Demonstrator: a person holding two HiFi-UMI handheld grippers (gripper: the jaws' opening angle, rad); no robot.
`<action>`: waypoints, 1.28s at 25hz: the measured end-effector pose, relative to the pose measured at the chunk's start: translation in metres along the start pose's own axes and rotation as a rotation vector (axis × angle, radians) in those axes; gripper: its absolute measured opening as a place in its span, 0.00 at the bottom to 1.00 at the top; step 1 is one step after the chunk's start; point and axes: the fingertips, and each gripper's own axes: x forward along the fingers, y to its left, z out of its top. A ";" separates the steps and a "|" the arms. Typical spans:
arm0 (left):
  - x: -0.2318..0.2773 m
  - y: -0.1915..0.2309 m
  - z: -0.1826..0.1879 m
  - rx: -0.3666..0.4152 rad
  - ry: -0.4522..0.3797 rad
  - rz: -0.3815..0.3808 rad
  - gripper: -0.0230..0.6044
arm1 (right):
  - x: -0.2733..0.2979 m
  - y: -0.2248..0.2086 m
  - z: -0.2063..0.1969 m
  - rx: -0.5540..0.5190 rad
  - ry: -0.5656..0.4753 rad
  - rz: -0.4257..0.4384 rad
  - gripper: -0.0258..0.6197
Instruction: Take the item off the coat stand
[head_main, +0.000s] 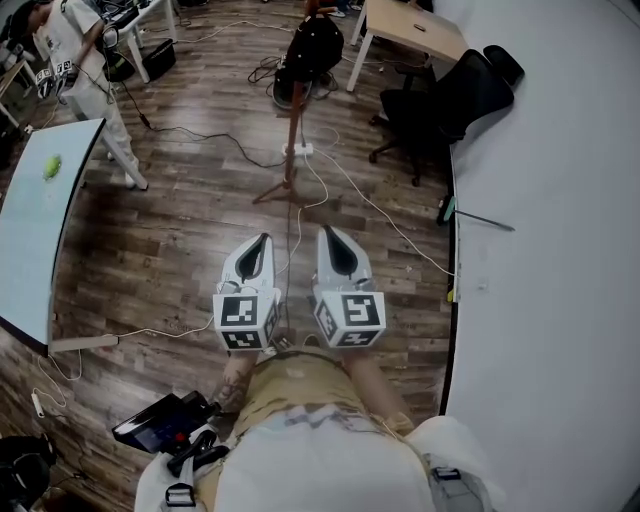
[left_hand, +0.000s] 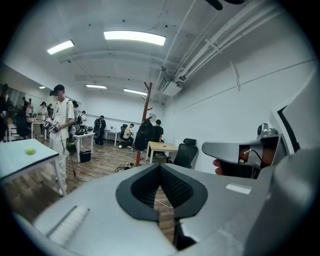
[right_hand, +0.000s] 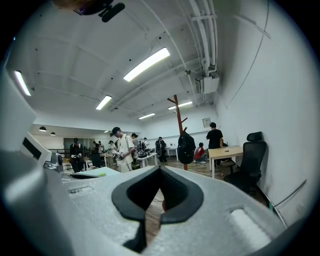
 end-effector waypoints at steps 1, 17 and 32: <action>0.000 0.004 -0.004 -0.005 0.012 -0.004 0.04 | 0.002 0.002 -0.003 -0.001 0.008 -0.006 0.04; 0.092 0.032 0.018 0.009 0.010 0.048 0.04 | 0.092 -0.037 0.007 -0.018 0.014 0.053 0.04; 0.194 0.024 0.048 0.023 0.011 0.101 0.04 | 0.171 -0.103 0.027 0.000 0.047 0.132 0.04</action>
